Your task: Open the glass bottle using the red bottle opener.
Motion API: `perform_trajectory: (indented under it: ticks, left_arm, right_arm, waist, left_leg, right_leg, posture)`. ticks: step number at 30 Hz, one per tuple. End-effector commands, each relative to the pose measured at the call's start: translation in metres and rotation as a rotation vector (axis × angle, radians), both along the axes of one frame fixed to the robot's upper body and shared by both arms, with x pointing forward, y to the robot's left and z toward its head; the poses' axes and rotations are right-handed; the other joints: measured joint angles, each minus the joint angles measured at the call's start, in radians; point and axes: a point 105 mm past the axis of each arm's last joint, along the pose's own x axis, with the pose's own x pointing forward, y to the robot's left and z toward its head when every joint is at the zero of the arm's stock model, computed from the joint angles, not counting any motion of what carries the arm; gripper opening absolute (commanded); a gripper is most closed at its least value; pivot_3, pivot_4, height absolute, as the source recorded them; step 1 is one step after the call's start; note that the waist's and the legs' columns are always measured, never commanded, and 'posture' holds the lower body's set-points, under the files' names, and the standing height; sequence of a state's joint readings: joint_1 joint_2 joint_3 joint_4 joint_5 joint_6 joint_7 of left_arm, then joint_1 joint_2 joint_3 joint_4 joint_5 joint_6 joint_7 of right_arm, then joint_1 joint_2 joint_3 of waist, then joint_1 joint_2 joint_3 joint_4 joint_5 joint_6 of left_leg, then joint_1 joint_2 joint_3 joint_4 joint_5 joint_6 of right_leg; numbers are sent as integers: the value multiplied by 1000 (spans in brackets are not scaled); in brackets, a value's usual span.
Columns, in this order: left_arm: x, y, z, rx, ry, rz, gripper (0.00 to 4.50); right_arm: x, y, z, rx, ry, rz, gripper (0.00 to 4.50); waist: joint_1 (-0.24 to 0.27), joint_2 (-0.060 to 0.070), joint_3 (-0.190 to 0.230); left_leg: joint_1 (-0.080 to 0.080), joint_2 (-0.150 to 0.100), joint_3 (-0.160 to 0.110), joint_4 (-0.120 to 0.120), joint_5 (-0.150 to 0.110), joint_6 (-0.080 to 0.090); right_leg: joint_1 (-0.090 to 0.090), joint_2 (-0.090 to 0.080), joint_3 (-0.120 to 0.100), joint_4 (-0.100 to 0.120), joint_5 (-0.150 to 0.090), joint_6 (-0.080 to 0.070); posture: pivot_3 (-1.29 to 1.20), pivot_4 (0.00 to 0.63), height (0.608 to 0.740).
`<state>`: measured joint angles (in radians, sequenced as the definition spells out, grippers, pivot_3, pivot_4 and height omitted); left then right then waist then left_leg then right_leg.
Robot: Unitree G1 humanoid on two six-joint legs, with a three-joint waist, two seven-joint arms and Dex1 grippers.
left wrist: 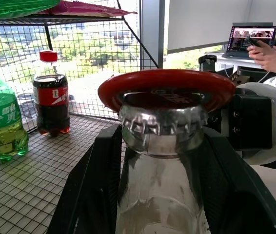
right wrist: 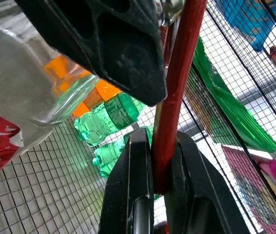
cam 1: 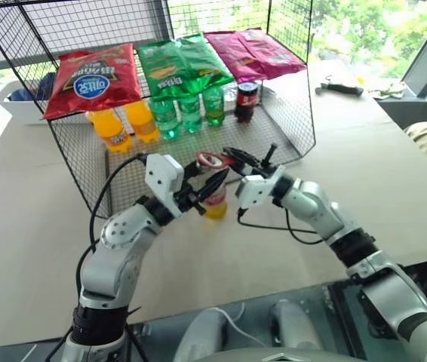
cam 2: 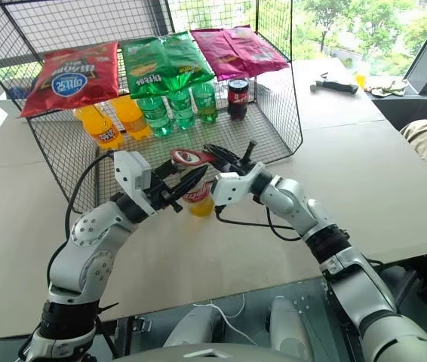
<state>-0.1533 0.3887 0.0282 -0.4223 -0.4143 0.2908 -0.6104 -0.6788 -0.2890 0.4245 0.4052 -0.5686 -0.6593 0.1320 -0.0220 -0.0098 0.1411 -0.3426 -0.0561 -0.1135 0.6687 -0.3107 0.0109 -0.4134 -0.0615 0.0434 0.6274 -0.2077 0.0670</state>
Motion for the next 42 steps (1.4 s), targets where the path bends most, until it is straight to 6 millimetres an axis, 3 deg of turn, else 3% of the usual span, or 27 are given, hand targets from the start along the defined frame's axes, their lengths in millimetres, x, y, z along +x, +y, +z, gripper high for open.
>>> perform_trajectory:
  ticks: [1,10,31,42]
  left_arm:
    - [-1,-7,1,3,-9,-28,1643]
    - [-1,-7,-3,13,-8,-31,1643]
    - [-2,-7,-5,22,-4,-34,1643]
    - [-2,-7,-5,16,-2,-31,1643]
  right_arm:
    - [-7,6,-22,-170,-24,45,0]
    - [16,-10,30,-187,-218,-20,0]
    - [6,-12,102,-55,-489,-31,0]
    - [7,-14,82,-63,-404,-27,0]
  waist:
    - [0,0,0]
    - [0,0,0]
    - [3,1,2]
    - [4,1,2]
  left_leg:
    - [0,0,0,0,0,0]
    - [-1,0,0,0,0,0]
    - [-3,0,-1,-2,0,0]
    - [-3,0,-1,-2,0,0]
  right_leg:
    - [0,0,0,0,0,0]
    - [0,0,0,-1,0,0]
    - [-2,0,0,-3,0,0]
    - [-2,0,-1,-3,0,0]
  posture:
    - [0,150,740]
    - [0,150,740]
    - [0,150,740]
    - [0,150,740]
